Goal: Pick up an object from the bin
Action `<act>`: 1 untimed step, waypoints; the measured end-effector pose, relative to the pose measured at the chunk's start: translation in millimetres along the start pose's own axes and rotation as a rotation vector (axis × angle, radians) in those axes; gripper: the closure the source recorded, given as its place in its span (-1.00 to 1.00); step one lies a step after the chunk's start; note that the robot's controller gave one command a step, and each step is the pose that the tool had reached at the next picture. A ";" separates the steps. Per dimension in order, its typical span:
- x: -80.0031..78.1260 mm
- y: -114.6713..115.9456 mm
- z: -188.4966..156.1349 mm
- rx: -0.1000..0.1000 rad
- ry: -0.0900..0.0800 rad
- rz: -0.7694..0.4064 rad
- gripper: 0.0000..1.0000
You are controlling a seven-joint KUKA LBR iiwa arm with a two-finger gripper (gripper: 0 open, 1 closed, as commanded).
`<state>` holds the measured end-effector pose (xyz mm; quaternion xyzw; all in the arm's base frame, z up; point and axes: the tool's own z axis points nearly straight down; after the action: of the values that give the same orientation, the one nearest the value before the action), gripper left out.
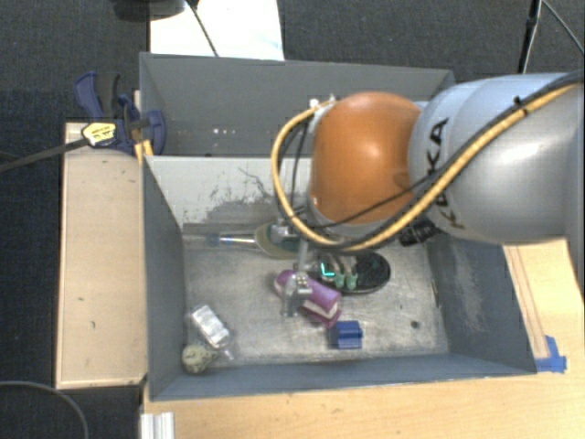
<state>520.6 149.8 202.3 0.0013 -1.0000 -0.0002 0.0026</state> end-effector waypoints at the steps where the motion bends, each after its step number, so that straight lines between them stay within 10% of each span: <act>1: -21.5 -63.4 80.9 0.004 0.000 -0.024 -1.00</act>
Offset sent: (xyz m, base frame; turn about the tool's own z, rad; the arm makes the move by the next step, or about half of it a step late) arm 0.0217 -0.0589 -0.0770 -0.0296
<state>541.8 86.5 121.3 0.0132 -0.9999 0.0016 0.0023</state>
